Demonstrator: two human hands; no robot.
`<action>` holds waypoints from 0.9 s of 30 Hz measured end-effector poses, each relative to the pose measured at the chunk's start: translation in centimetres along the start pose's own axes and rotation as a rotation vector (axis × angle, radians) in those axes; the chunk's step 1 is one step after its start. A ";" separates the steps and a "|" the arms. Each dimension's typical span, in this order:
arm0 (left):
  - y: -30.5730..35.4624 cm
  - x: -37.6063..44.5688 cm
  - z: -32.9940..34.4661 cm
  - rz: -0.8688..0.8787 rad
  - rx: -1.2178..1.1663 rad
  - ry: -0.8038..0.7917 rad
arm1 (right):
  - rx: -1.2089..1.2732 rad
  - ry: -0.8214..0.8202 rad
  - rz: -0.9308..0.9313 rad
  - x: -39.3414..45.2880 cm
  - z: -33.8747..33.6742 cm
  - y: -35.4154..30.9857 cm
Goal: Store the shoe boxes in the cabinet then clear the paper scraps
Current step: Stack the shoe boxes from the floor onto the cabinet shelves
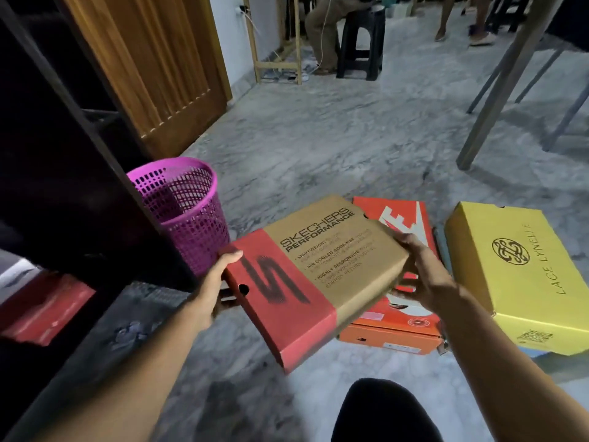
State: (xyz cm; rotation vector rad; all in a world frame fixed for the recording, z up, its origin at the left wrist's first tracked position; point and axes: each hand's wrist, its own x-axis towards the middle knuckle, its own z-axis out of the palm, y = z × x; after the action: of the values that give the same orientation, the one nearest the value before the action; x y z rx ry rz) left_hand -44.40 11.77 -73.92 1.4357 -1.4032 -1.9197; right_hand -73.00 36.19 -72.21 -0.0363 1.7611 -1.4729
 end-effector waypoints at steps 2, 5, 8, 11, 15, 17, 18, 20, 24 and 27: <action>0.7 -0.5 -3.1 0.027 0.002 0.006 | -0.030 -0.080 0.031 -0.8 1.8 0.0; 2.1 -1.8 -6.7 0.085 -0.004 0.013 | -0.055 -0.127 0.033 -2.3 5.3 -0.3; 3.0 -2.9 -10.5 0.114 -0.031 0.032 | -0.041 -0.138 0.032 -4.0 9.1 -0.3; 3.4 -3.5 -14.3 0.131 -0.125 0.031 | -0.026 -0.164 0.034 -5.4 12.6 -0.2; 3.8 -5.8 -17.7 0.192 -0.229 0.057 | 0.002 -0.170 0.038 -7.8 17.1 0.5; 3.6 -7.1 -19.5 0.239 -0.291 0.065 | 0.036 -0.208 0.033 -9.1 19.4 0.9; 3.5 -7.8 -20.7 0.262 -0.295 0.104 | 0.054 -0.221 0.033 -9.8 20.7 1.1; 3.6 -9.4 -22.8 0.292 -0.309 0.165 | 0.080 -0.233 0.024 -10.9 23.1 1.6; 3.2 -13.0 -28.1 0.355 -0.334 0.268 | 0.117 -0.279 0.003 -13.9 28.5 2.5; 2.8 -16.1 -31.7 0.374 -0.428 0.375 | 0.145 -0.341 -0.017 -16.2 32.2 2.5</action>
State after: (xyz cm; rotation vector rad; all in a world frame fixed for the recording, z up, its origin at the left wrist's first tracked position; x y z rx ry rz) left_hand -10.82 7.07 -62.99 1.1522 -0.9357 -1.4999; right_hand -42.10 19.11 -64.59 -0.2153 1.3819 -1.5034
